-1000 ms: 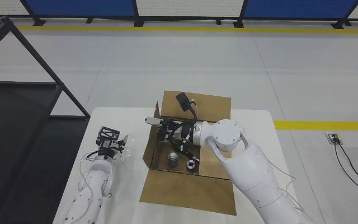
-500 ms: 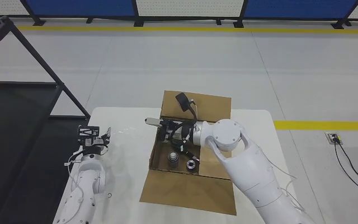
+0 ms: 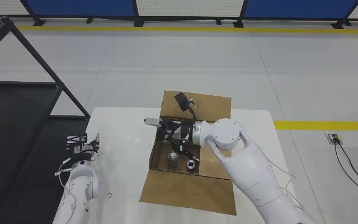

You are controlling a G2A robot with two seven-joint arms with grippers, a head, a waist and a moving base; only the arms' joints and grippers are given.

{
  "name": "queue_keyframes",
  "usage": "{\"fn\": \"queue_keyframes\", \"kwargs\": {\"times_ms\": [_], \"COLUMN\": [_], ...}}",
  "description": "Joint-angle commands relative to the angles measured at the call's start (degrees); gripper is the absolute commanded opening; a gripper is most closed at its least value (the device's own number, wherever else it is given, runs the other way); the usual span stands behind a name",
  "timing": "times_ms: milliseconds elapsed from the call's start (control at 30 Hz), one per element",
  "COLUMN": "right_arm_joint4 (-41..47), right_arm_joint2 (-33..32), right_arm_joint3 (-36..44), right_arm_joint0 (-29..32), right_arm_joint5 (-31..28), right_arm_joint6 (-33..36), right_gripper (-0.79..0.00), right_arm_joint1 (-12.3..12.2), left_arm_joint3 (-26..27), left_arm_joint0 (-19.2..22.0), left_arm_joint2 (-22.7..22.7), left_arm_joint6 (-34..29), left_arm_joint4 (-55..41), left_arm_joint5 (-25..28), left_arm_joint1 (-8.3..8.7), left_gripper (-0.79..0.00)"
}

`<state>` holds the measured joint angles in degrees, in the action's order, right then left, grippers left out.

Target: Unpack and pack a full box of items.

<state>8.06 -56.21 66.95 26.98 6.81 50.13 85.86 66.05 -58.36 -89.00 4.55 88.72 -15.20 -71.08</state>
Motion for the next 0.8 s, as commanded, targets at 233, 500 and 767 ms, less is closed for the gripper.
{"fn": "queue_keyframes", "kwargs": {"times_ms": [233, 500, 767], "right_arm_joint4": [0.34, 0.49, 0.67], "right_arm_joint2": [0.56, 0.75, 0.84], "right_arm_joint3": [-0.9, -1.28, -1.68], "right_arm_joint0": [-0.61, -0.81, -1.0], "right_arm_joint5": [-0.17, -0.19, -0.57], "right_arm_joint6": [-0.05, -0.07, -0.07], "right_gripper": [0.0, 0.0, 0.0], "right_arm_joint1": [0.21, 0.28, 0.34], "left_arm_joint3": [-3.2, -5.71, -8.34], "left_arm_joint0": [0.35, 1.07, 1.26], "left_arm_joint2": [-1.38, -3.29, -4.15], "left_arm_joint6": [-0.23, -1.21, -1.3], "left_arm_joint4": [-0.05, -1.47, -2.76], "left_arm_joint5": [0.54, -0.64, -1.5], "left_arm_joint1": [0.21, 0.36, 0.33], "left_gripper": [0.0, 0.0, 0.0]}}
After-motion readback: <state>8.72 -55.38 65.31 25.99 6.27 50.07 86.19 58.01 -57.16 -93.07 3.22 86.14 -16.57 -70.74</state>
